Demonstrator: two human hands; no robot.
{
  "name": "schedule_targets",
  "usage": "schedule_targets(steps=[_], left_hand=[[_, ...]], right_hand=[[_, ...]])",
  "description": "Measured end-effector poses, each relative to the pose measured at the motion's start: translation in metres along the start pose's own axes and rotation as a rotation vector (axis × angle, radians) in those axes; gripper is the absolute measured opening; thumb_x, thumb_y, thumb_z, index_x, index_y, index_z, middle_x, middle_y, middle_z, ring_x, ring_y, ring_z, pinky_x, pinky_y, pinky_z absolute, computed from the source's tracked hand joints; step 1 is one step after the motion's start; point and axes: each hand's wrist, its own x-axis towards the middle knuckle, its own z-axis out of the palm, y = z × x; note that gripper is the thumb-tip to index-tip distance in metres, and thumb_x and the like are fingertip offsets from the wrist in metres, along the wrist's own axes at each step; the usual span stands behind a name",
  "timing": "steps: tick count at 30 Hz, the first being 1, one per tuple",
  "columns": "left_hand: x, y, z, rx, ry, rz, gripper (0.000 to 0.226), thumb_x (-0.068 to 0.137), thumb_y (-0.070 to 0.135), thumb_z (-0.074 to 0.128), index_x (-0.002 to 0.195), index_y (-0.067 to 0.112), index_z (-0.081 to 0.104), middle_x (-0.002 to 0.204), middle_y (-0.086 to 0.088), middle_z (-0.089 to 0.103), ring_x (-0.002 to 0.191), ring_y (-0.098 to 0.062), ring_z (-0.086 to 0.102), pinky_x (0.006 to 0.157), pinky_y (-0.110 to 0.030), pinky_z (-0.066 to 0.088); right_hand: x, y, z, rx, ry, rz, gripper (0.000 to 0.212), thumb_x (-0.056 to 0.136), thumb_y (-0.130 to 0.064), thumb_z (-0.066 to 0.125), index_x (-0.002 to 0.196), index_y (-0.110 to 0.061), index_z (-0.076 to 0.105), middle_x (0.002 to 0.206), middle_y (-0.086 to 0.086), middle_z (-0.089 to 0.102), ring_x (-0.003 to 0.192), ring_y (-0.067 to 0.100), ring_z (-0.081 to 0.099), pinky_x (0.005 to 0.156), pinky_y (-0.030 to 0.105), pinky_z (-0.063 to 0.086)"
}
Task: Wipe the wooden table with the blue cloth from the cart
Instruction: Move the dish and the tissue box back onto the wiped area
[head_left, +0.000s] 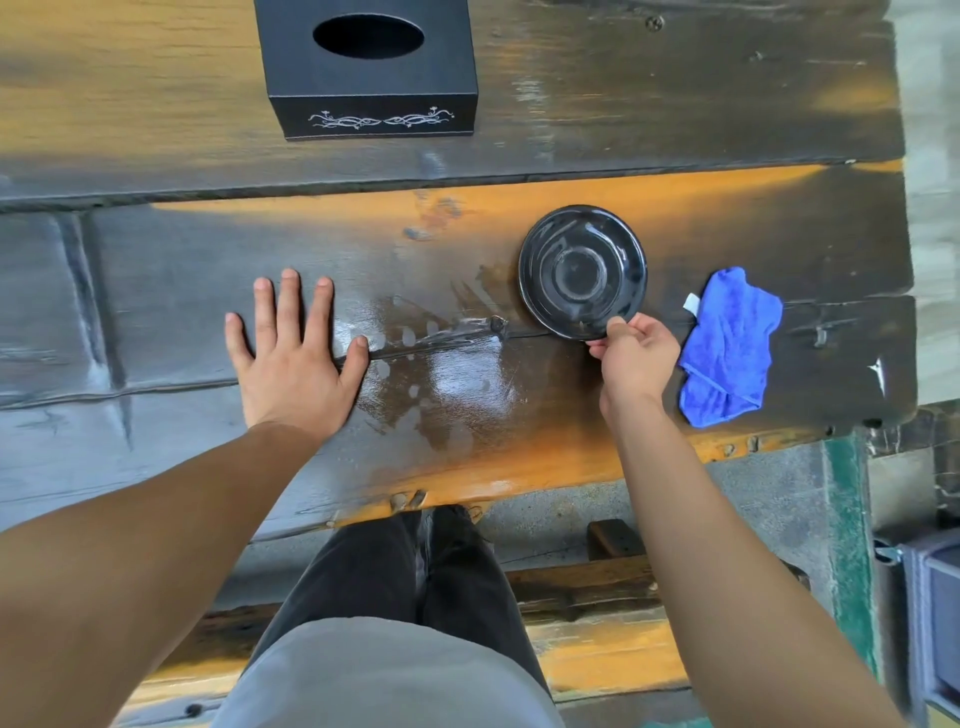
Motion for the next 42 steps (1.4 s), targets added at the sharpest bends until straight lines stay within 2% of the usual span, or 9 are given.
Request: schedule_targets(steps=[8,12,18,22,26,29,33,37,42], left_hand=[[0.0,0.0,0.0,0.004,-0.006,-0.002,0.074,0.101,0.068,0.019,0.165,0.033,0.006,0.174,-0.002,0.007,0.162,-0.025,-0.003,0.125,-0.058,-0.002],[0.0,0.0,0.0,0.005,-0.008,-0.004,0.074,0.101,0.069,0.017,0.165,0.033,0.004,0.174,-0.002,0.006,0.162,-0.025,-0.004,0.125,-0.056,-0.003],[0.0,-0.001,0.001,0.008,-0.006,0.001,0.073,0.101,0.069,0.017,0.165,0.034,0.005,0.174,-0.001,0.006,0.162,-0.025,-0.003,0.125,-0.052,-0.006],[0.0,-0.001,0.0,0.001,-0.008,-0.004,0.073,0.102,0.068,0.018,0.165,0.035,0.005,0.174,-0.001,0.006,0.162,-0.026,-0.004,0.126,-0.058,-0.002],[-0.001,-0.001,0.0,-0.006,-0.013,-0.001,0.073,0.101,0.068,0.017,0.165,0.035,0.006,0.174,-0.001,0.006,0.162,-0.026,-0.003,0.127,-0.06,0.002],[0.0,-0.001,0.0,-0.014,-0.01,-0.001,0.073,0.101,0.068,0.017,0.165,0.034,0.007,0.174,-0.001,0.007,0.162,-0.025,-0.002,0.127,-0.06,0.002],[0.0,-0.002,0.001,-0.009,0.004,0.007,0.072,0.101,0.068,0.019,0.165,0.035,0.009,0.174,-0.001,0.008,0.162,-0.026,-0.001,0.126,-0.06,0.002],[0.0,-0.002,0.002,-0.001,0.01,0.016,0.073,0.102,0.067,0.019,0.165,0.034,0.009,0.174,-0.001,0.008,0.162,-0.026,0.0,0.126,-0.06,0.003],[-0.001,-0.002,0.001,-0.007,0.007,0.02,0.072,0.102,0.067,0.019,0.166,0.033,0.011,0.174,-0.002,0.009,0.162,-0.027,0.001,0.126,-0.061,0.004]], right_hand=[[0.012,-0.006,0.011,-0.027,0.02,-0.01,0.015,0.097,-0.007,0.057,0.083,-0.007,0.054,0.061,0.003,0.052,0.049,0.01,0.058,0.058,0.02,0.053],[0.016,-0.007,0.014,0.008,0.022,0.005,0.008,0.097,-0.01,0.062,0.095,-0.002,0.065,0.066,0.001,0.063,0.051,0.007,0.062,0.06,0.019,0.055],[0.016,-0.012,0.018,0.077,-0.007,0.029,0.004,0.097,-0.012,0.066,0.099,-0.01,0.064,0.064,-0.005,0.07,0.062,0.011,0.071,0.076,0.031,0.063],[0.012,-0.015,0.015,0.024,0.05,0.032,0.024,0.092,-0.023,0.073,0.108,-0.012,0.058,0.077,0.0,0.072,0.069,0.016,0.075,0.078,0.036,0.064],[0.003,-0.026,0.015,-0.302,0.194,-0.296,0.044,0.086,-0.044,0.071,0.116,-0.014,0.059,0.091,-0.002,0.06,0.083,0.015,0.063,0.086,0.04,0.055],[-0.006,-0.051,0.038,-0.338,0.021,-0.563,0.046,0.086,-0.045,0.069,0.123,-0.018,0.061,0.108,-0.005,0.054,0.089,0.009,0.058,0.088,0.032,0.053],[-0.006,-0.091,0.088,-0.54,-0.303,-0.787,0.064,0.088,-0.048,0.069,0.144,-0.025,0.051,0.14,0.001,0.049,0.131,0.016,0.049,0.112,0.035,0.042],[-0.011,-0.127,0.139,-0.706,-0.421,-0.882,0.072,0.087,-0.056,0.066,0.152,-0.043,0.037,0.164,0.009,0.027,0.151,0.027,0.028,0.121,0.053,0.027],[-0.013,-0.153,0.182,-0.867,-0.416,-0.939,0.07,0.088,-0.058,0.064,0.151,-0.05,0.033,0.168,0.015,0.014,0.153,0.036,0.021,0.119,0.058,0.02]])
